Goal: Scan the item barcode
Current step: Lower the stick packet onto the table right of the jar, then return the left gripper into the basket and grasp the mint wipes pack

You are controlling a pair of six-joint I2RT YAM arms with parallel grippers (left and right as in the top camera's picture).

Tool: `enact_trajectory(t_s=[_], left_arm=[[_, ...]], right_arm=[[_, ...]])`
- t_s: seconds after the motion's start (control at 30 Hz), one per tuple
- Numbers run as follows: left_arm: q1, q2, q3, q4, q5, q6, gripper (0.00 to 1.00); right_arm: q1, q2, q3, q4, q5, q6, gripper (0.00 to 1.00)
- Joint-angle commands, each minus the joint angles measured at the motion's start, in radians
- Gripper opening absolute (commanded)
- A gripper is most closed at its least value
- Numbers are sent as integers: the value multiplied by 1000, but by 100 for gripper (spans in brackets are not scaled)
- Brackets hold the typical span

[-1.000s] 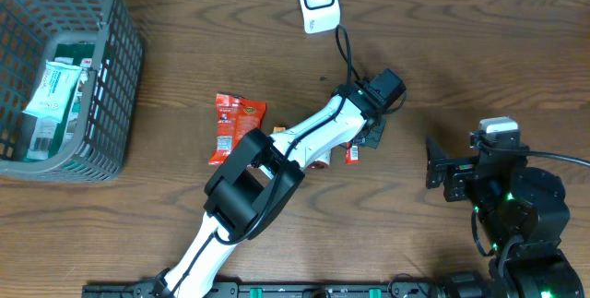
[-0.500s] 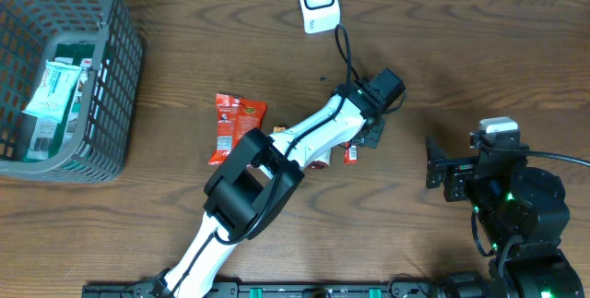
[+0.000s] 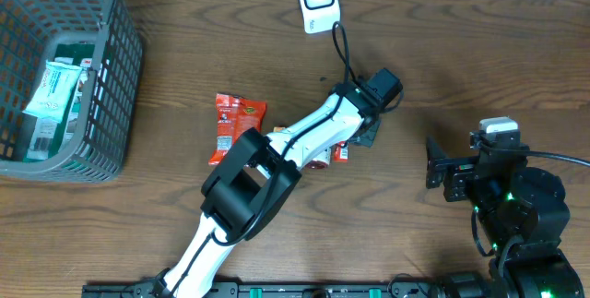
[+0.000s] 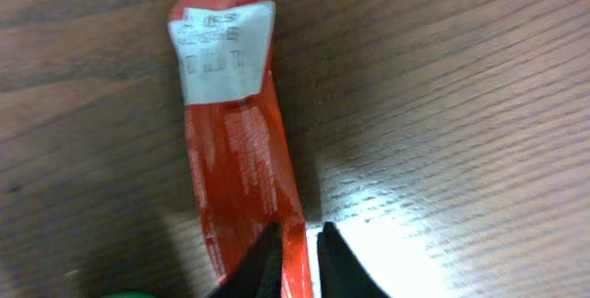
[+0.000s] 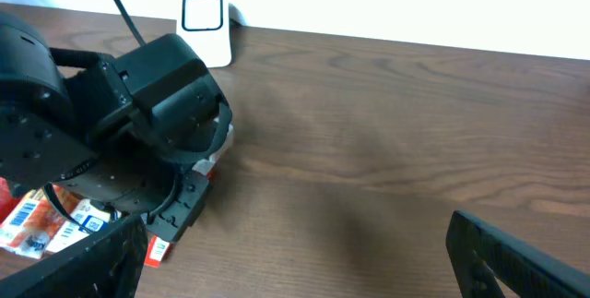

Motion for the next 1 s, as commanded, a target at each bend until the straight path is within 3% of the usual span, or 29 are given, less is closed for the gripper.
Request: enact_trajectory(t_s=[0.0,0.13,0.2,0.37,0.5,0.73,0.97], left_arm=[[6,-118,8,-5,9,14,28],[6,-237,8,-8,8,15,58],[13,-305,8,-17,8,16,64],[93,-493,8,-63,7,15,67],[233,-615,8,-90,4,15,68],[665,-787,27,-74,4,-12,71],[1075,-775,26,-39,4,-11,72]], right_arm=[[-8,1,19,5,0,-12,99],[-8,1,19,-16,0,-12,99],[-8,1,19,-22,-2,-11,99],[-8,1,19,-22,-1,51,99],[-8,1,19,-19,-1,87,99],[-8,1,19,-24,0,89,99],[-8,1,19,-68,-1,90,99]])
